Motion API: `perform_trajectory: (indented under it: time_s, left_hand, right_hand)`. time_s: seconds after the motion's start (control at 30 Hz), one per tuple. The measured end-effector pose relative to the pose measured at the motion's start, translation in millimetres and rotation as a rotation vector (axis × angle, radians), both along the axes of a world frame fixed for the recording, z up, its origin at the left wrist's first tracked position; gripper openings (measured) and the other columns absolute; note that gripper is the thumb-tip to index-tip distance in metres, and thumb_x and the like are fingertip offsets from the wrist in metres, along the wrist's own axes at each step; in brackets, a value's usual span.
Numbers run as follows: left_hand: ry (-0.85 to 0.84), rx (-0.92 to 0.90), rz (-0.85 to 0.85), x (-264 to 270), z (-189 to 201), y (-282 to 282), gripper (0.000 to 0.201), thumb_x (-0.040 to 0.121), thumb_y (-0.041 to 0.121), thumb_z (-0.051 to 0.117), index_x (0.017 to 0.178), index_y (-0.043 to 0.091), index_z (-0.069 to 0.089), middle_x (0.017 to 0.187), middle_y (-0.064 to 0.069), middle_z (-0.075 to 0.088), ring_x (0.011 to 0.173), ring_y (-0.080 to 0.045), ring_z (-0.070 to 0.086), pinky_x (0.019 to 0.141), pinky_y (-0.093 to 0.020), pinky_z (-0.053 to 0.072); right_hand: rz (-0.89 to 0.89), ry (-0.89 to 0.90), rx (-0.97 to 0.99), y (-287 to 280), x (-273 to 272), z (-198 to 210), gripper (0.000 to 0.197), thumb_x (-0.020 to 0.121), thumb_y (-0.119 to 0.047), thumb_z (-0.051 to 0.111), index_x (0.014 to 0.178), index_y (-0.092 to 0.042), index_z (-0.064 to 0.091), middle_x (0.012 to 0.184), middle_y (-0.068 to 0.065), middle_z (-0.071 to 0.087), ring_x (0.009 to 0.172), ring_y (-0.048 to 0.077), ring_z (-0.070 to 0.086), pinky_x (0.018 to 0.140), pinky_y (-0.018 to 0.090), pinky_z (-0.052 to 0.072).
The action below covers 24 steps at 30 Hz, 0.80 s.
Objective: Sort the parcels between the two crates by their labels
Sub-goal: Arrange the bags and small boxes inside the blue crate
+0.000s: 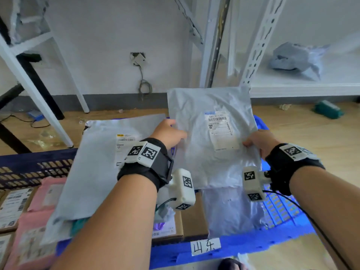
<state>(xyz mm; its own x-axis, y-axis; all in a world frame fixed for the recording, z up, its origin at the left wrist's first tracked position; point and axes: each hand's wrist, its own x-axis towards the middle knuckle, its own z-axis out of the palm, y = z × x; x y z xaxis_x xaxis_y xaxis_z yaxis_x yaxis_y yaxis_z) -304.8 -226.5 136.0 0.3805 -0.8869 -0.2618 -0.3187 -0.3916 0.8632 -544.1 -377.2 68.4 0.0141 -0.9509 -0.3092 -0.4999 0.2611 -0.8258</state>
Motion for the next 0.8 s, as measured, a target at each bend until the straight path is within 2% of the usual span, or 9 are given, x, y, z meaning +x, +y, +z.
perform_trajectory:
  time_s: [0.07, 0.17, 0.23, 0.3, 0.37, 0.47, 0.5, 0.63, 0.8]
  left_hand:
    - [0.028, 0.052, -0.009, -5, -11, -8, 0.062, 0.089, 0.015, 0.062, 0.146, 0.013, 0.036, 0.136, -0.007, 0.049, 0.112, -0.022, 0.054, 0.092, -0.031, 0.045]
    - [0.047, 0.106, -0.003, 2, -22, -18, 0.056, 0.091, 0.019, 0.060, 0.144, 0.016, 0.041, 0.128, -0.006, 0.054, 0.117, -0.022, 0.054, 0.096, -0.033, 0.045]
    - [0.088, 0.130, 0.033, 11, -26, -23, 0.050, 0.091, 0.019, 0.060, 0.139, 0.017, 0.046, 0.123, -0.004, 0.057, 0.113, -0.021, 0.056, 0.096, -0.035, 0.046]
    - [0.126, 0.142, 0.080, 19, -31, -26, 0.047, 0.090, 0.020, 0.062, 0.135, 0.020, 0.049, 0.119, -0.004, 0.059, 0.108, -0.018, 0.058, 0.093, -0.035, 0.048]
    - [0.156, 0.153, 0.118, 26, -36, -27, 0.040, 0.089, 0.020, 0.062, 0.129, 0.021, 0.053, 0.113, -0.004, 0.062, 0.103, -0.017, 0.060, 0.091, -0.035, 0.049]
    - [0.190, 0.160, 0.146, 34, -39, -28, 0.023, 0.091, 0.015, 0.060, 0.114, 0.019, 0.059, 0.103, -0.005, 0.060, 0.096, -0.019, 0.060, 0.093, -0.036, 0.049]
    - [0.198, 0.158, 0.149, 36, -41, -28, 0.026, 0.091, 0.014, 0.059, 0.117, 0.019, 0.058, 0.101, -0.006, 0.059, 0.095, -0.019, 0.060, 0.093, -0.035, 0.049]
    - [0.206, 0.152, 0.161, 43, -43, -28, 0.035, 0.092, 0.012, 0.059, 0.126, 0.018, 0.053, 0.100, -0.007, 0.057, 0.090, -0.019, 0.057, 0.085, -0.032, 0.047]
    - [0.177, 0.156, 0.168, 49, -44, -27, 0.040, 0.091, 0.014, 0.059, 0.130, 0.017, 0.053, 0.111, -0.010, 0.062, 0.096, -0.018, 0.062, 0.088, -0.032, 0.049]
  right_hand:
    - [-0.022, 0.190, 0.027, -5, -29, -12, 0.039, 0.079, -0.002, 0.064, 0.118, 0.003, 0.061, 0.106, 0.017, 0.061, 0.101, 0.028, 0.060, 0.090, 0.038, 0.053]
    - [-0.053, 0.422, 0.088, 0, -54, -33, 0.032, 0.094, -0.014, 0.050, 0.123, -0.004, 0.060, 0.125, 0.012, 0.061, 0.118, 0.026, 0.057, 0.077, 0.024, 0.046]
    - [-0.083, 0.569, 0.122, 7, -54, -48, 0.034, 0.097, -0.015, 0.041, 0.125, -0.009, 0.059, 0.130, 0.008, 0.059, 0.121, 0.023, 0.055, 0.087, 0.024, 0.046]
    - [0.006, 0.694, 0.116, 4, -57, -75, 0.036, 0.099, -0.013, 0.037, 0.130, -0.008, 0.055, 0.134, 0.007, 0.057, 0.125, 0.023, 0.053, 0.097, 0.027, 0.046]
    - [0.124, 0.809, 0.090, -2, -55, -95, 0.038, 0.099, -0.012, 0.036, 0.133, -0.008, 0.053, 0.135, 0.007, 0.056, 0.125, 0.024, 0.053, 0.099, 0.031, 0.046]
    - [0.030, 0.698, 0.197, -8, -51, -114, 0.038, 0.100, -0.010, 0.037, 0.135, -0.001, 0.048, 0.137, 0.016, 0.052, 0.126, 0.033, 0.050, 0.098, 0.036, 0.044]
    - [-0.011, 0.649, 0.237, -8, -51, -118, 0.038, 0.100, -0.010, 0.039, 0.134, 0.003, 0.048, 0.137, 0.020, 0.051, 0.126, 0.035, 0.049, 0.097, 0.036, 0.043]
    - [0.035, 0.839, 0.261, -14, -55, -139, 0.032, 0.095, -0.009, 0.047, 0.123, 0.006, 0.055, 0.125, 0.025, 0.057, 0.118, 0.037, 0.055, 0.087, 0.038, 0.044]
    - [0.115, 0.828, 0.324, -5, -46, -157, 0.039, 0.097, -0.008, 0.046, 0.133, 0.006, 0.047, 0.136, 0.022, 0.050, 0.126, 0.036, 0.049, 0.083, 0.033, 0.039]
